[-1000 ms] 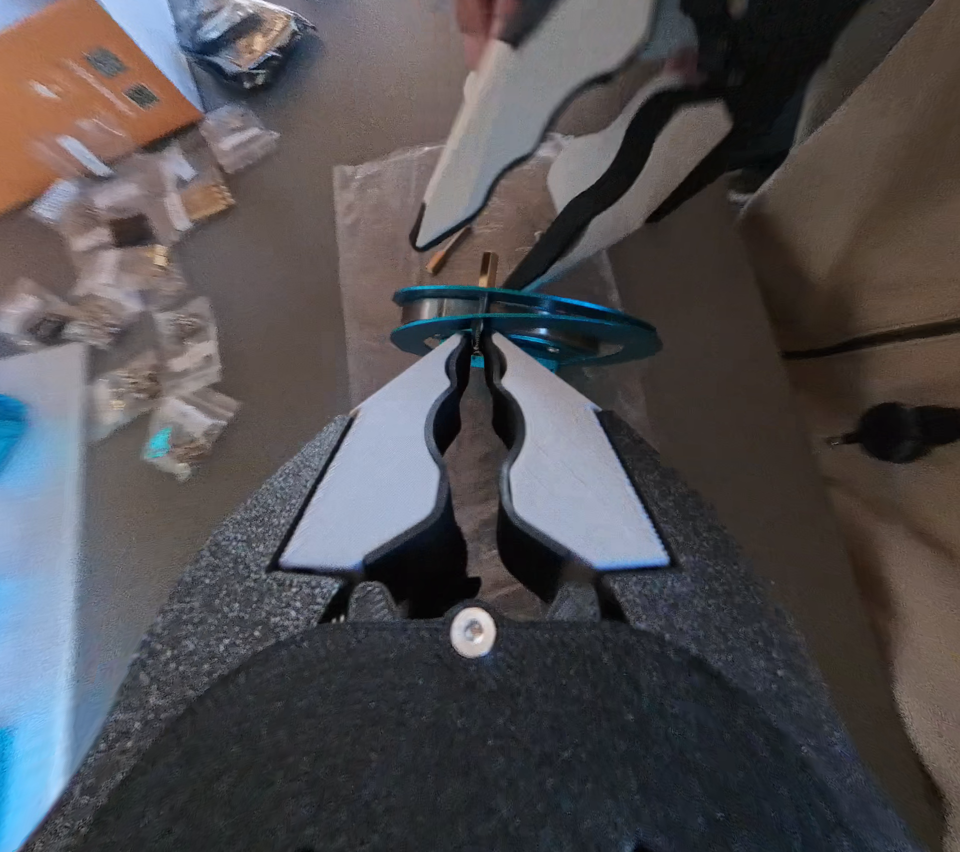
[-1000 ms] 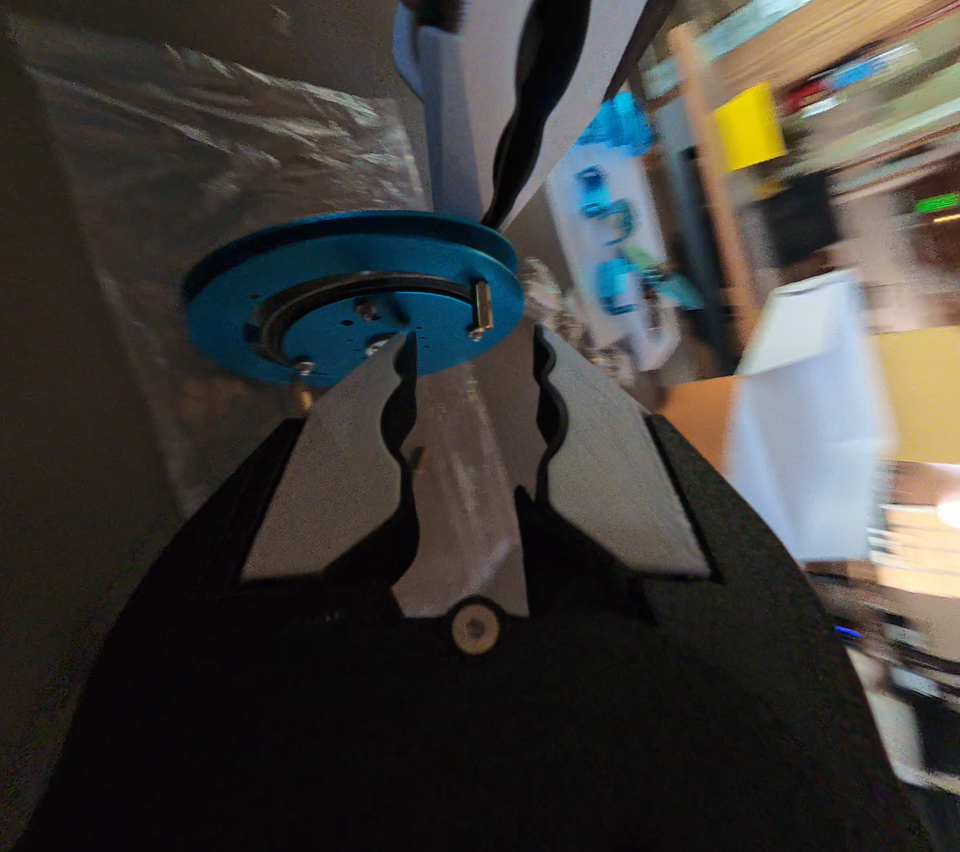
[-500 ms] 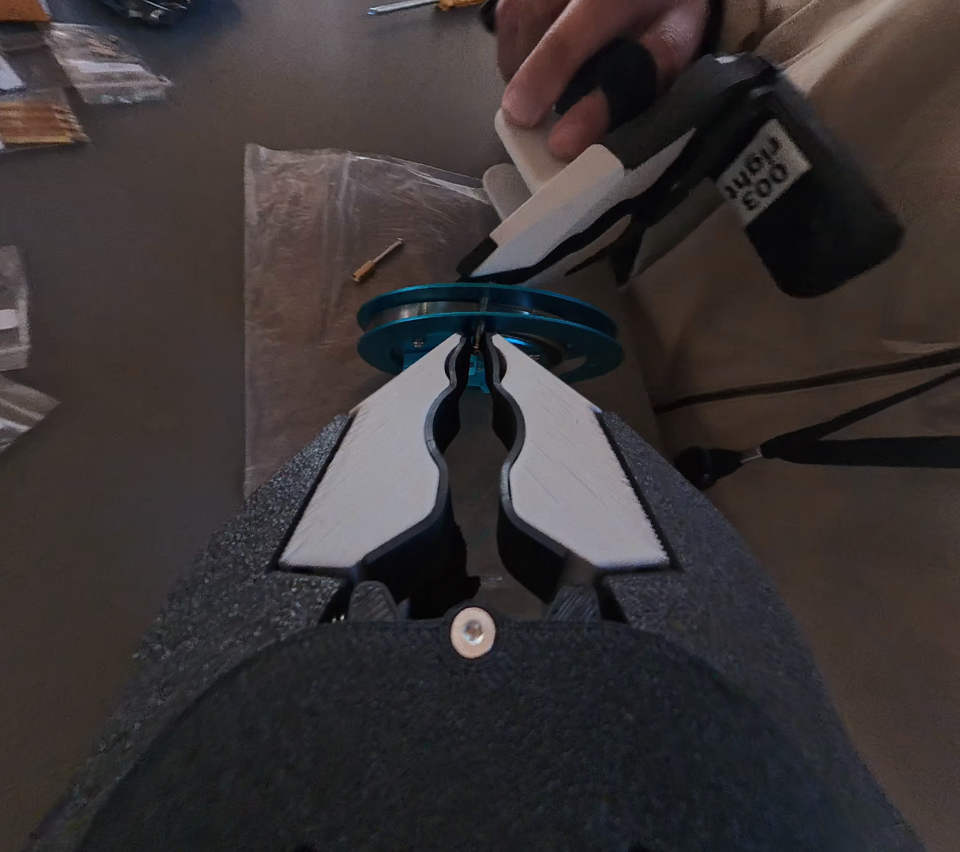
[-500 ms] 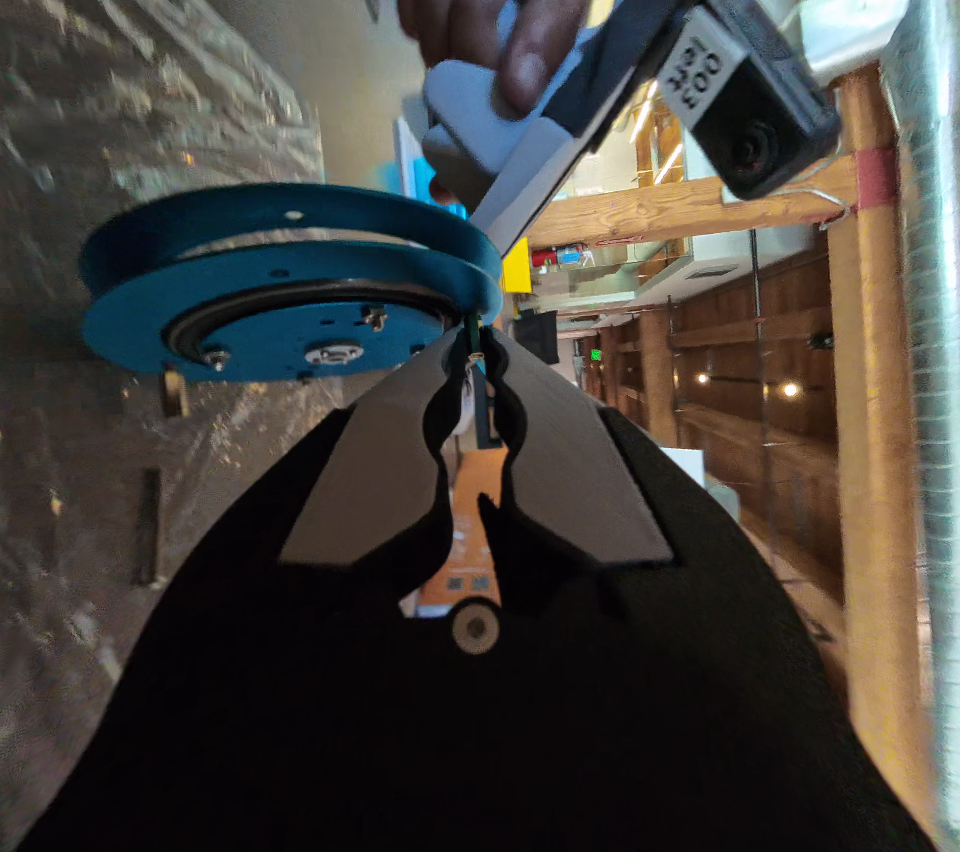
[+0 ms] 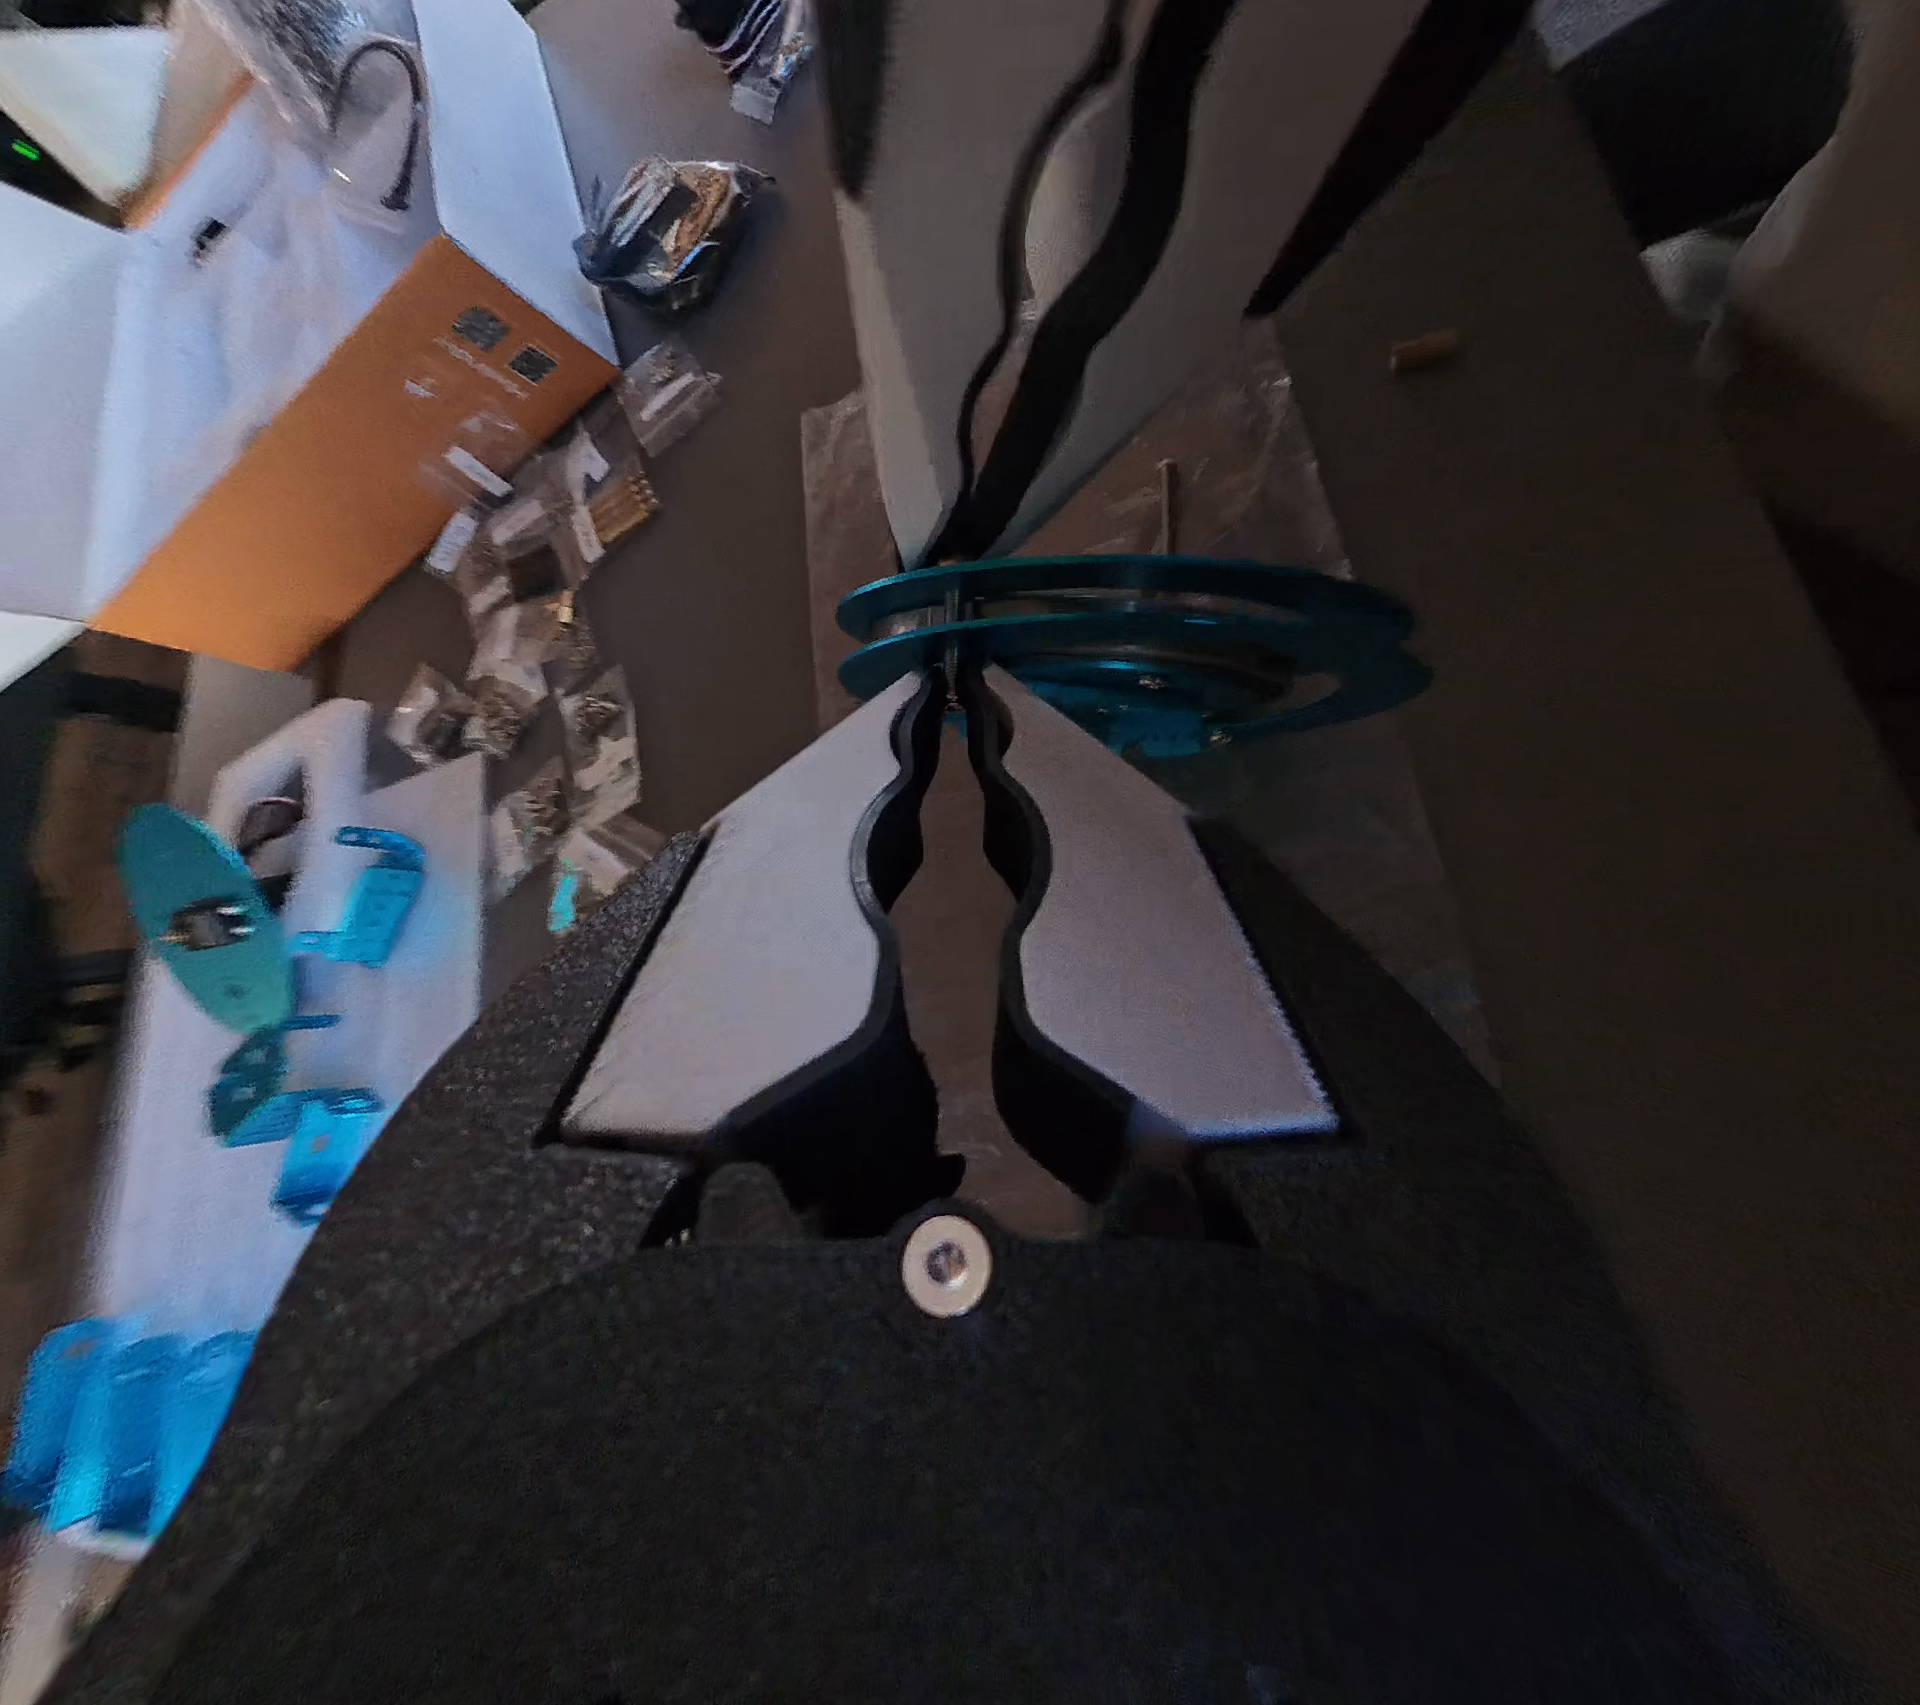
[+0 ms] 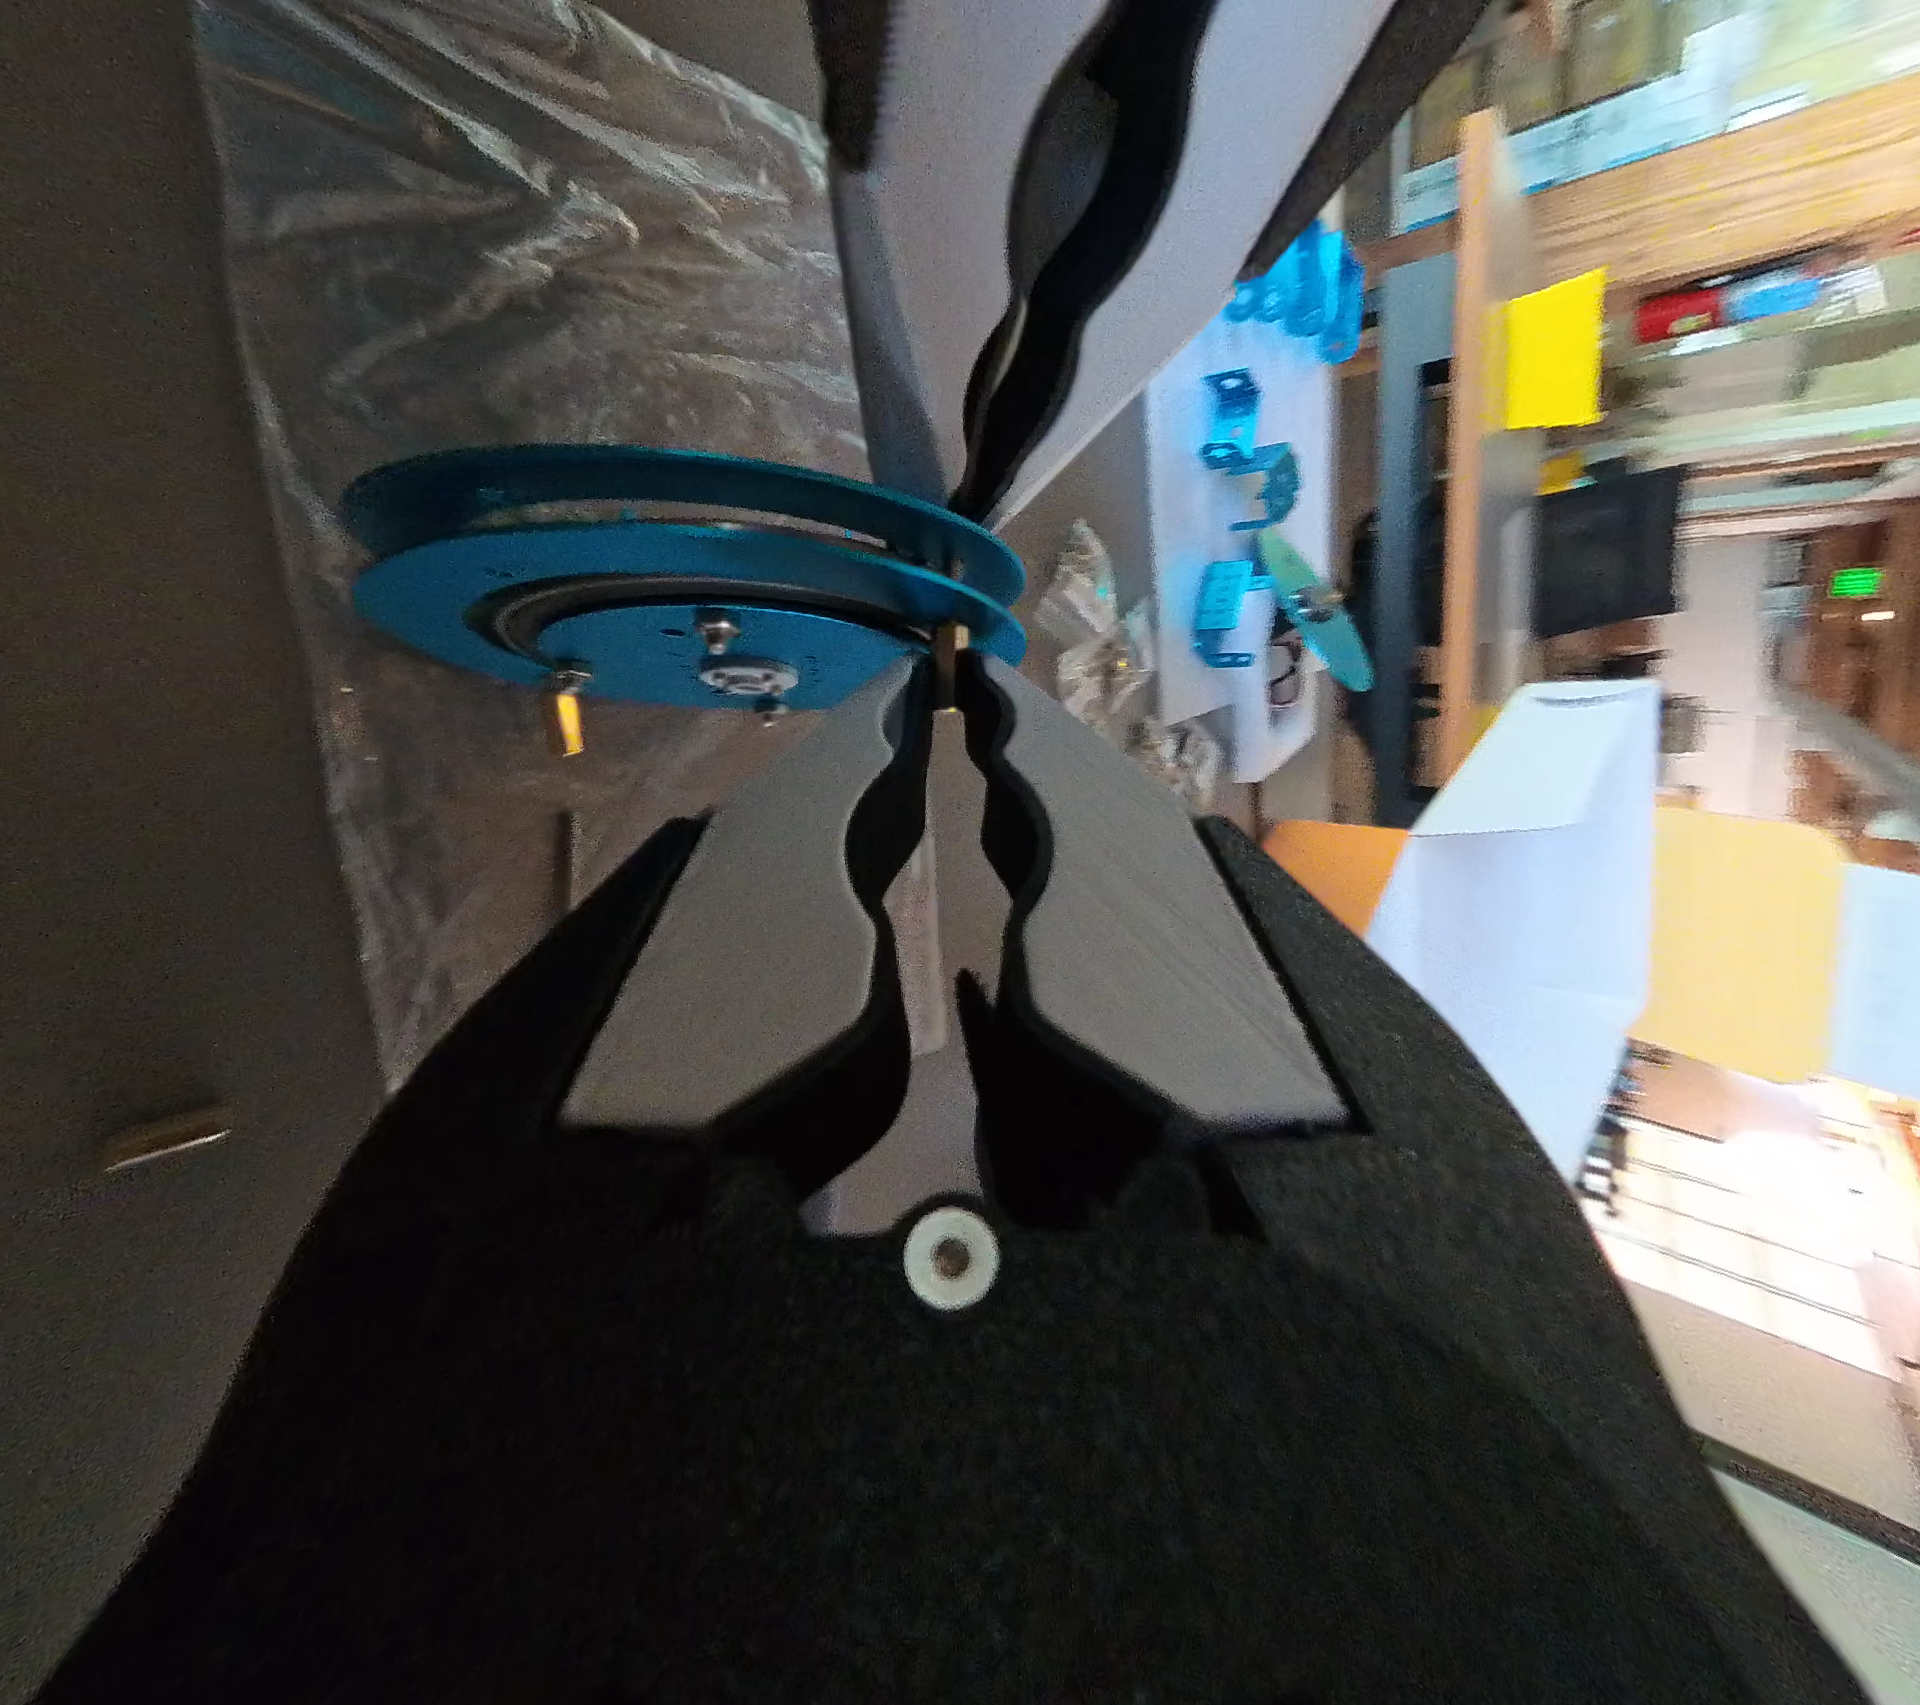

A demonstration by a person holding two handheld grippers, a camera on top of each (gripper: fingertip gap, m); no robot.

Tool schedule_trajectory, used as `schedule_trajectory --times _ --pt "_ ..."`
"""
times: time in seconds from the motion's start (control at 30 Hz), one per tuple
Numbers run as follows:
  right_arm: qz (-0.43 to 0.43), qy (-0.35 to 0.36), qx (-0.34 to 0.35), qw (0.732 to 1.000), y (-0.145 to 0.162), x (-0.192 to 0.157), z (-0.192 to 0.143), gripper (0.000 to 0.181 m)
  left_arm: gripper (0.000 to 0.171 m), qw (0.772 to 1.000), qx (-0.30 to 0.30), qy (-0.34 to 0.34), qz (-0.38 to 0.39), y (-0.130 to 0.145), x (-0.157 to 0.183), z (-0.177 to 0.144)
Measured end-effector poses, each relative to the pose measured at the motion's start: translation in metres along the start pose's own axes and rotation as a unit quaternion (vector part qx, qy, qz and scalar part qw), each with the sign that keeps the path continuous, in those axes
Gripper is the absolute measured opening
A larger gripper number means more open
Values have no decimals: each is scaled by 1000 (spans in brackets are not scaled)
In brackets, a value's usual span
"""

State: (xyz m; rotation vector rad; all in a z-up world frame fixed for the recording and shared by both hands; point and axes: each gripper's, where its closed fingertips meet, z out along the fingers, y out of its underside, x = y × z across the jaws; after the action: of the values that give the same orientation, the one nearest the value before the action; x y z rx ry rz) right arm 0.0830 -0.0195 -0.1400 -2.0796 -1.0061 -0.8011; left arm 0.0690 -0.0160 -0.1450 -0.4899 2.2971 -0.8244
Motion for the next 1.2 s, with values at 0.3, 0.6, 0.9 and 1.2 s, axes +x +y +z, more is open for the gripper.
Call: schedule_trajectory --times 0.3,0.6,0.9,1.2 --pt "170 -252 -16 953 0 -13 -9 4 2 986 -24 -101 131 -4 0 1" --pt "334 -539 -60 771 -2 -23 -20 5 2 966 -41 -160 201 -7 -3 2" --pt "489 -760 -77 421 -12 -24 -34 5 2 931 -54 -226 280 -7 -7 3" --pt "481 -702 2 525 -7 -19 -28 16 3 950 -33 -199 238 -7 -7 2"
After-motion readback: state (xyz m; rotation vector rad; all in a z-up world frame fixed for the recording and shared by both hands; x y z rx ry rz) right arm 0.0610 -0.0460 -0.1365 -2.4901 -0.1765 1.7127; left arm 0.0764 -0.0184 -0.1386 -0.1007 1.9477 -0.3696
